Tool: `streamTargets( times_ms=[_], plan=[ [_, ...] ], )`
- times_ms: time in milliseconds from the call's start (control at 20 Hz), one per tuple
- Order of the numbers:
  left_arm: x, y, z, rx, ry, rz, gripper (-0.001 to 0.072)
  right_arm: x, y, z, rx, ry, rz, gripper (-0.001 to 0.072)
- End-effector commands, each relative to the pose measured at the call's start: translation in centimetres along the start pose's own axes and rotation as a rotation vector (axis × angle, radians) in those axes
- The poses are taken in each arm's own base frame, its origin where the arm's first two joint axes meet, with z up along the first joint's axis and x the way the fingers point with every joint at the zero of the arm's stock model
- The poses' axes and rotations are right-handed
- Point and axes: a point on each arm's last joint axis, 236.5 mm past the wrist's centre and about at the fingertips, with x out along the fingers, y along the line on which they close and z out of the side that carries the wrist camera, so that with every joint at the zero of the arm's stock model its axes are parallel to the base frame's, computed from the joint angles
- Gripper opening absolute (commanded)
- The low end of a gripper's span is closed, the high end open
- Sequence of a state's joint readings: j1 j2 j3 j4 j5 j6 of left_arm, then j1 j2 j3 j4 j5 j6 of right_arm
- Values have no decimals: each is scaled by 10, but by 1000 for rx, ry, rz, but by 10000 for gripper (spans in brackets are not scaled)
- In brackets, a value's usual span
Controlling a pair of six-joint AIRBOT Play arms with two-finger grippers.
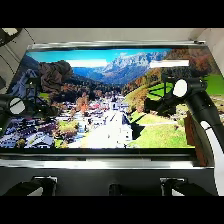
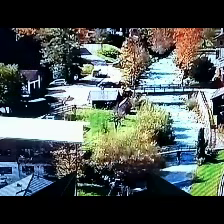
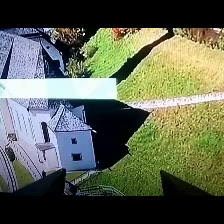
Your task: Fold the shirts.
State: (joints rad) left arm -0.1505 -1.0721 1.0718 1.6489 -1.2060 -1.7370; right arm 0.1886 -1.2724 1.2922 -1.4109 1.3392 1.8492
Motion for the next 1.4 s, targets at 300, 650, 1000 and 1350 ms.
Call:
streamTargets(
  times_ms=[300,650,1000,1350],
  plan=[
    [0,0,0,1,0,0,544,0,0,0,0,1,0,682],
    [0,0,0,1,0,0,544,0,0,0,0,1,0,682],
    [0,0,0,1,0,0,544,0,0,0,0,1,0,682],
    [1,-5,21,-2,-84,-19,544,0,0,0,0,1,0,682]
  ],
)
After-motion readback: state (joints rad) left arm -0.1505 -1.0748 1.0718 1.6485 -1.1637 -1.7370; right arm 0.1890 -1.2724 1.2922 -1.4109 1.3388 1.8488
